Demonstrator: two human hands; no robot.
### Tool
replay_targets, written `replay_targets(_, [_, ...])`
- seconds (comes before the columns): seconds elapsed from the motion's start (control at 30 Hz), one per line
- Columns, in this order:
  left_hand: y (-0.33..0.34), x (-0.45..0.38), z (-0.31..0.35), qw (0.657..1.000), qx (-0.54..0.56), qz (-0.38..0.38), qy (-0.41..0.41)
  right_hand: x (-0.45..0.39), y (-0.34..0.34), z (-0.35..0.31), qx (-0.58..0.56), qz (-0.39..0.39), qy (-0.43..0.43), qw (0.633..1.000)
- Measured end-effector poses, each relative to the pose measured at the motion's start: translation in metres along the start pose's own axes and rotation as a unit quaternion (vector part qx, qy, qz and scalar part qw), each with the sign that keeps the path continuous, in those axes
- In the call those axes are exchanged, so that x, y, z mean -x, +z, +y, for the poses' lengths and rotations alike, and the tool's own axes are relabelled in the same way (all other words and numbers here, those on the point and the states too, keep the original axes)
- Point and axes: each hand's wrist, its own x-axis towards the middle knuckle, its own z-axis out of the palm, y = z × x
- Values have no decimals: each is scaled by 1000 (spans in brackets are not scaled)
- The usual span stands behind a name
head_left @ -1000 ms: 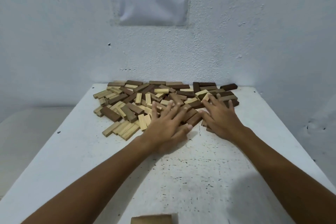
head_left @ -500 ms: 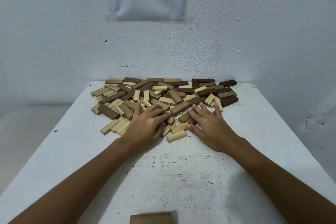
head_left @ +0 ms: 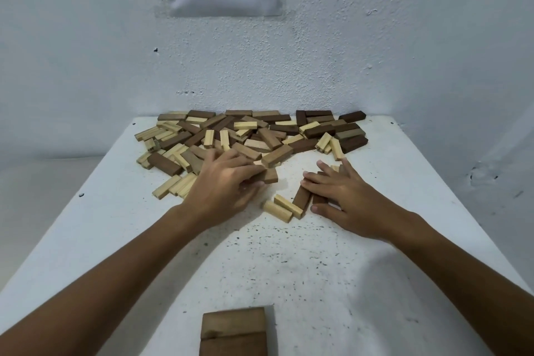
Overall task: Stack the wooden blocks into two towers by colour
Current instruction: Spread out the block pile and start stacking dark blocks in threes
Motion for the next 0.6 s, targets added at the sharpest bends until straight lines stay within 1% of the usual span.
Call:
replay_targets(0.1, [-15, 13, 12, 989, 135, -61, 13, 15, 1, -7, -8, 9, -6, 1000])
replay_targets(0.17, [-21, 27, 14, 980, 182, -82, 17, 26, 3, -12, -15, 7, -6, 1000])
replay_targets(0.23, [-25, 42, 15, 977, 191, -88, 16, 38, 8, -16, -38, 6, 3, 999])
replay_targets(0.37, [-26, 61, 20, 975, 207, -79, -26, 58, 20, -27, -56, 48, -12, 997])
replay_targets(0.5, [-25, 63, 25, 971, 215, -79, -68, 66, 27, -44, -79, 53, -45, 994])
replay_targets(0.6, [-27, 63, 27, 964, 231, -95, -86, 59, 25, -56, -108, 67, -34, 991])
